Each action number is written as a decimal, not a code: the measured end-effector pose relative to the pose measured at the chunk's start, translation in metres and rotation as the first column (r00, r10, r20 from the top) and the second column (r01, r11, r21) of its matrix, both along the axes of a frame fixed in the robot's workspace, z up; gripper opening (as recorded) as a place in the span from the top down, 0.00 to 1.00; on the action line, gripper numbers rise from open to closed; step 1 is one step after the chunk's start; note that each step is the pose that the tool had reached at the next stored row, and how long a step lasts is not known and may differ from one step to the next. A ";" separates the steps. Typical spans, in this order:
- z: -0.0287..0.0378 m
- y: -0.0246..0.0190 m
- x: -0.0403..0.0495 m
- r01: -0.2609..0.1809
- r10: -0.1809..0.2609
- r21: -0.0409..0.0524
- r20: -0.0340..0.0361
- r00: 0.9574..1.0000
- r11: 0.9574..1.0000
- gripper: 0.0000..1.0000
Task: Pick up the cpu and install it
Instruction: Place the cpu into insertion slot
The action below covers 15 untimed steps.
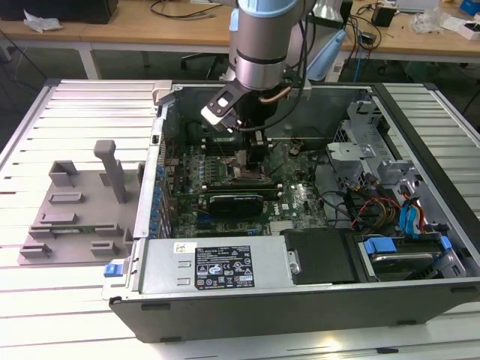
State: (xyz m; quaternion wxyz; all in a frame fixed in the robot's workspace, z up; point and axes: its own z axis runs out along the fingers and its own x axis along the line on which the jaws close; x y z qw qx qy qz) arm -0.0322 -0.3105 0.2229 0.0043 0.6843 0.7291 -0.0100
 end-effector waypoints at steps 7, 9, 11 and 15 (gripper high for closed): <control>-0.0172 0.0000 -0.0027 0.041 -0.041 -0.008 0.000 0.999 0.999 0.45; -0.0207 0.0000 -0.0028 0.042 -0.042 -0.008 0.000 0.999 0.999 0.45; -0.0221 0.0000 -0.0028 0.043 -0.043 -0.008 0.000 0.999 0.999 0.45; -0.0234 0.0000 -0.0029 0.044 -0.044 -0.008 0.000 0.999 0.999 0.45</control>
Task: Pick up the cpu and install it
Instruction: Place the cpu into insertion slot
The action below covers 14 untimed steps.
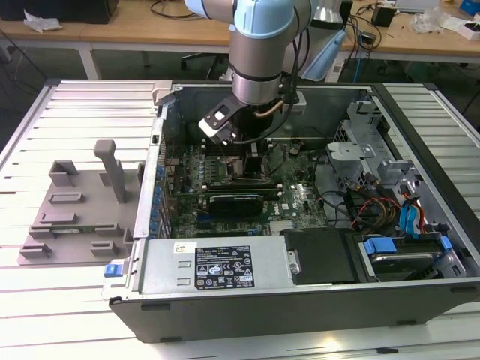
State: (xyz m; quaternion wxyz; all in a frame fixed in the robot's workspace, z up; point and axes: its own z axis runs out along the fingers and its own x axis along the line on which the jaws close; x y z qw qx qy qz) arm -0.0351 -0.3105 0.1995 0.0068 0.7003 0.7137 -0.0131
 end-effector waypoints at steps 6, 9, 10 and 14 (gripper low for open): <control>-0.0005 0.0000 0.0000 0.000 0.000 0.001 0.000 1.000 1.000 0.45; -0.0005 0.0000 0.0001 0.000 0.000 0.001 0.000 1.000 1.000 0.38; -0.0005 0.0000 0.0000 0.000 0.000 0.001 0.000 1.000 1.000 0.38; -0.0005 0.0000 0.0001 -0.003 0.003 0.001 0.000 1.000 1.000 0.38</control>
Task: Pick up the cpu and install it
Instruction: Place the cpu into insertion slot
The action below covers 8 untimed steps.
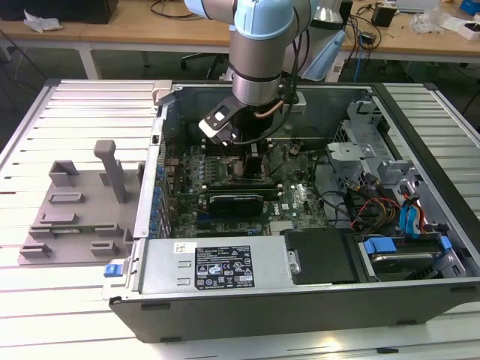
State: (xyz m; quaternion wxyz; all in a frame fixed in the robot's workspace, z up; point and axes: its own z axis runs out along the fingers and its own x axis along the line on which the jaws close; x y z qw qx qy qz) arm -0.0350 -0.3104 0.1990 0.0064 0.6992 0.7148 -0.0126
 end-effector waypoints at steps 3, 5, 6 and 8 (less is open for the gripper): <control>0.0004 0.0000 0.0000 -0.001 0.001 0.000 0.000 1.000 1.000 0.38; 0.0004 0.0000 -0.0001 -0.001 0.001 0.001 0.000 1.000 1.000 0.38; 0.0004 0.0000 0.0000 -0.001 0.001 0.002 0.000 1.000 1.000 0.38; 0.0005 0.0001 -0.0001 -0.001 0.001 0.002 0.000 1.000 1.000 0.40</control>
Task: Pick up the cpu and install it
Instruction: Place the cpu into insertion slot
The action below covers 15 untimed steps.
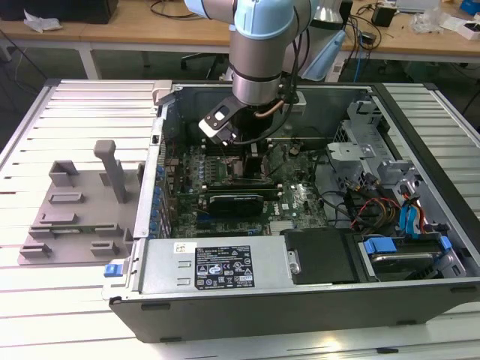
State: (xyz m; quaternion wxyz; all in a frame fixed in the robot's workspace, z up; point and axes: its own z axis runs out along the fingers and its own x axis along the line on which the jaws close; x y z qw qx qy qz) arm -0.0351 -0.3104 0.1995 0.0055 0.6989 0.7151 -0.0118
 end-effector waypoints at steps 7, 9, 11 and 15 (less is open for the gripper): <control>0.0000 0.0000 0.0000 0.000 0.000 0.002 0.000 1.000 1.000 0.46; -0.0001 0.0000 0.0001 0.000 0.000 0.003 0.000 1.000 1.000 0.45; 0.0000 0.0000 0.0000 0.000 0.000 0.003 0.000 1.000 1.000 0.38; 0.0015 -0.0001 0.0000 0.000 0.000 0.002 0.000 1.000 1.000 0.38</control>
